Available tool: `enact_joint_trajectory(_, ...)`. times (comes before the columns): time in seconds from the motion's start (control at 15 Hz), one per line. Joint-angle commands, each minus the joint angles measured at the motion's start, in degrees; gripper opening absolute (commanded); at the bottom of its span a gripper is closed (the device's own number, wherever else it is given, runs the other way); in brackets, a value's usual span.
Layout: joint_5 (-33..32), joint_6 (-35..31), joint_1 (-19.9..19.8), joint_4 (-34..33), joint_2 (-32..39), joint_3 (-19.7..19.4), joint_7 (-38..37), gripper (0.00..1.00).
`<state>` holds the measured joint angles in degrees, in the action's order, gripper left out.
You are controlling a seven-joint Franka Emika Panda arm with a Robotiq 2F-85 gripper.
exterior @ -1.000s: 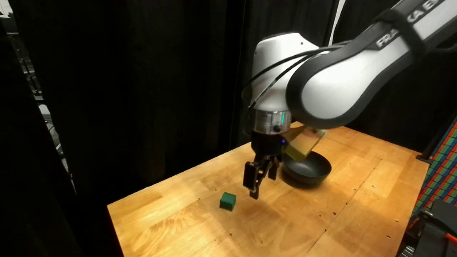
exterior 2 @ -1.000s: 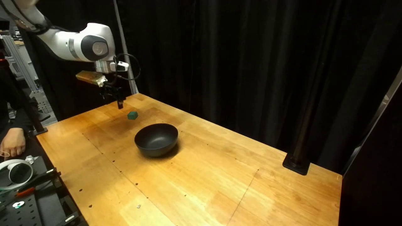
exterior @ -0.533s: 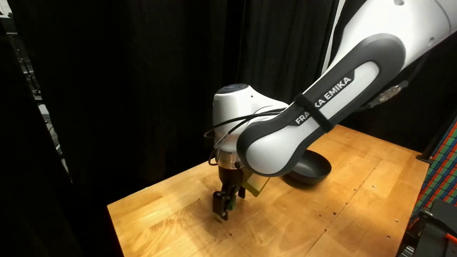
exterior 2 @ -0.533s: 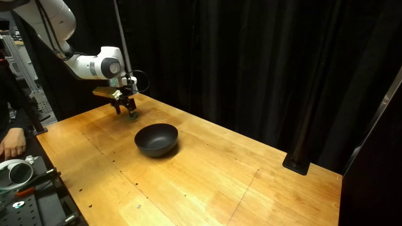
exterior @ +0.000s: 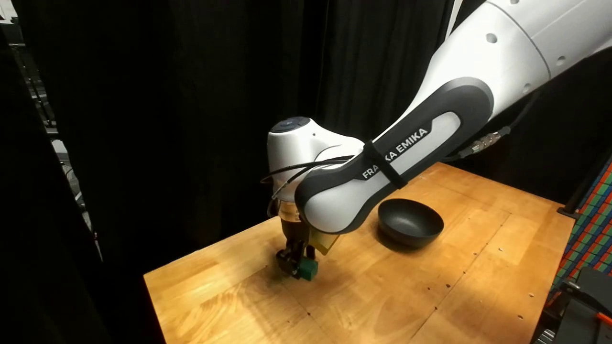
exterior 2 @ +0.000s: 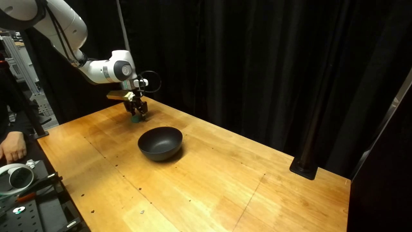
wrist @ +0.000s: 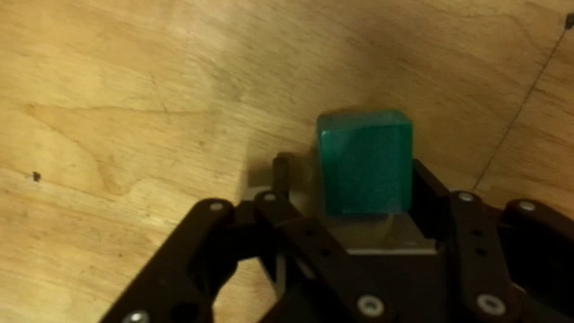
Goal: Put the green block in the black bowl
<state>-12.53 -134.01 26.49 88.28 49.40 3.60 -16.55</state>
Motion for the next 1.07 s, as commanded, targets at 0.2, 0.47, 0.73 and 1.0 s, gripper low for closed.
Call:
enact_joint_trajectory(0.2, 0.5, 11.8, -0.2, -1.1, -3.4, -0.3, -0.7, 0.18)
enact_joint_trajectory(0.47, -5.2, 15.3, 0.8, 1.6, -10.8, -5.6, -7.1, 0.18)
enact_joint_trajectory(0.73, -8.3, 19.3, -1.8, 4.4, -16.0, -7.9, -12.2, 0.18)
enact_joint_trajectory(1.0, -4.8, 21.3, -7.3, 12.4, -20.8, -7.1, -13.0, 0.18)
